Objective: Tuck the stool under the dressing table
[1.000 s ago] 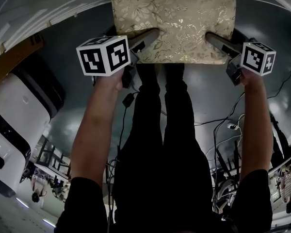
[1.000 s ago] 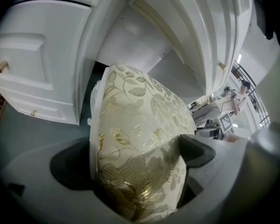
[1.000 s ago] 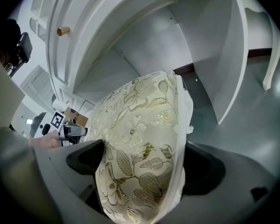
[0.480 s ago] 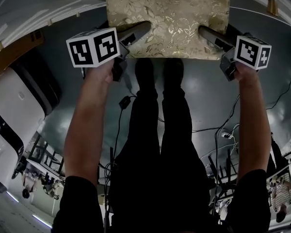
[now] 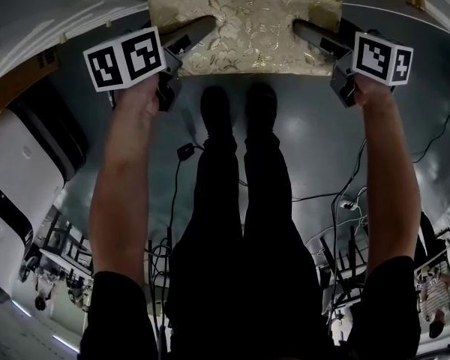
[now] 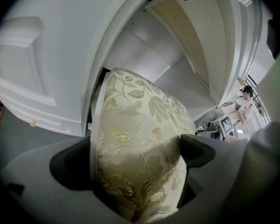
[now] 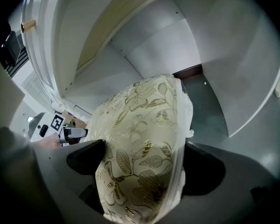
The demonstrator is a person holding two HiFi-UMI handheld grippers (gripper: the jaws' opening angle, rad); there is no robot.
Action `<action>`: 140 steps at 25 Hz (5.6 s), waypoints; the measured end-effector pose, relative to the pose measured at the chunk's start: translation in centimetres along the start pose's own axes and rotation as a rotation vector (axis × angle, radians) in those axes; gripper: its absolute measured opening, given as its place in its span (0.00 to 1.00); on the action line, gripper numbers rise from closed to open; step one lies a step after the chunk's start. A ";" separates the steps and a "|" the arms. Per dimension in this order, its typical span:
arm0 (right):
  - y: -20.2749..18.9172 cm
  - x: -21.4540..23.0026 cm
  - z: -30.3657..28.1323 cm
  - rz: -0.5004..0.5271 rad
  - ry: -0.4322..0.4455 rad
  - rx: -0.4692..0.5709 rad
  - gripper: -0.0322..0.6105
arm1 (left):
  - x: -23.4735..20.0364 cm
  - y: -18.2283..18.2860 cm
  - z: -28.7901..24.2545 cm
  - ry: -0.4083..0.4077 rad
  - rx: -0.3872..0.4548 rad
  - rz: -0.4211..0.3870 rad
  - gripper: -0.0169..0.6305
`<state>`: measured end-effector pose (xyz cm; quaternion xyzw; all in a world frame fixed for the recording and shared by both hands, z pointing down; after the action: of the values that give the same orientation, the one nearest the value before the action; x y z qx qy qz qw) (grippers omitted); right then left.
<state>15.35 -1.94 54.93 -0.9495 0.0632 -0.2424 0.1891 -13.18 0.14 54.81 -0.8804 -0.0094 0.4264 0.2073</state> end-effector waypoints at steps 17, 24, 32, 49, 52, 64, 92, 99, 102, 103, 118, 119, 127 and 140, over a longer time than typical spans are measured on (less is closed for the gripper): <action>-0.6 0.5 5.9 -0.069 -0.142 0.203 0.82 | 2.3 -1.5 5.0 0.095 0.176 -0.087 0.88; -3.3 -0.3 8.3 0.024 -0.209 0.238 0.29 | 5.0 -4.6 6.8 0.144 0.193 -0.219 0.39; -4.9 -0.2 9.2 0.012 -0.266 0.207 0.14 | 5.7 -6.1 7.1 0.140 0.177 -0.212 0.04; -5.2 -1.6 5.2 0.009 -0.258 0.117 0.13 | 4.0 -4.7 4.9 0.264 0.182 -0.186 0.04; -3.2 -1.4 4.4 -0.005 -0.281 0.175 0.13 | 3.3 -2.4 4.4 0.252 0.202 -0.195 0.04; 2.9 2.0 3.8 -0.015 -0.399 0.333 0.12 | 4.8 0.9 0.7 0.204 0.222 -0.262 0.04; 5.1 1.0 2.5 -0.011 -0.407 0.347 0.10 | 3.0 4.6 -0.3 0.328 0.326 -0.246 0.04; 6.0 0.6 1.9 -0.016 -0.390 0.393 0.10 | 2.5 6.2 -0.2 0.329 0.358 -0.264 0.04; 6.0 0.6 2.6 0.040 -0.390 0.412 0.10 | 2.9 6.1 0.3 0.314 0.381 -0.275 0.04; 5.9 0.5 2.9 0.080 -0.397 0.415 0.10 | 3.1 5.9 0.5 0.312 0.388 -0.284 0.04; 4.0 -3.4 1.2 0.104 -0.333 0.356 0.10 | 4.2 3.8 -1.8 0.286 0.243 -0.378 0.04; 4.1 -3.3 1.0 0.092 -0.334 0.354 0.10 | 4.2 3.9 -1.9 0.289 0.245 -0.378 0.04; 5.7 -2.8 -0.3 0.108 -0.330 0.354 0.10 | 3.5 5.2 -2.7 0.296 0.275 -0.338 0.04; 7.1 -3.4 1.1 0.142 -0.337 0.420 0.10 | 4.7 5.9 -2.0 0.255 0.273 -0.372 0.04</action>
<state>12.69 -7.37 49.75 -0.9096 0.0455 -0.0748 0.4062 -9.59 -5.04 50.21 -0.8740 -0.0871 0.2641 0.3986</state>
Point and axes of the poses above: the fingertips, and each gripper's own axes: z backward along the fingers, x to its right, y out of its top, the point moved 5 cm from there along z, backward along the fingers, and after that the axes turned 14 degrees about -y, right-handed, at the moved point
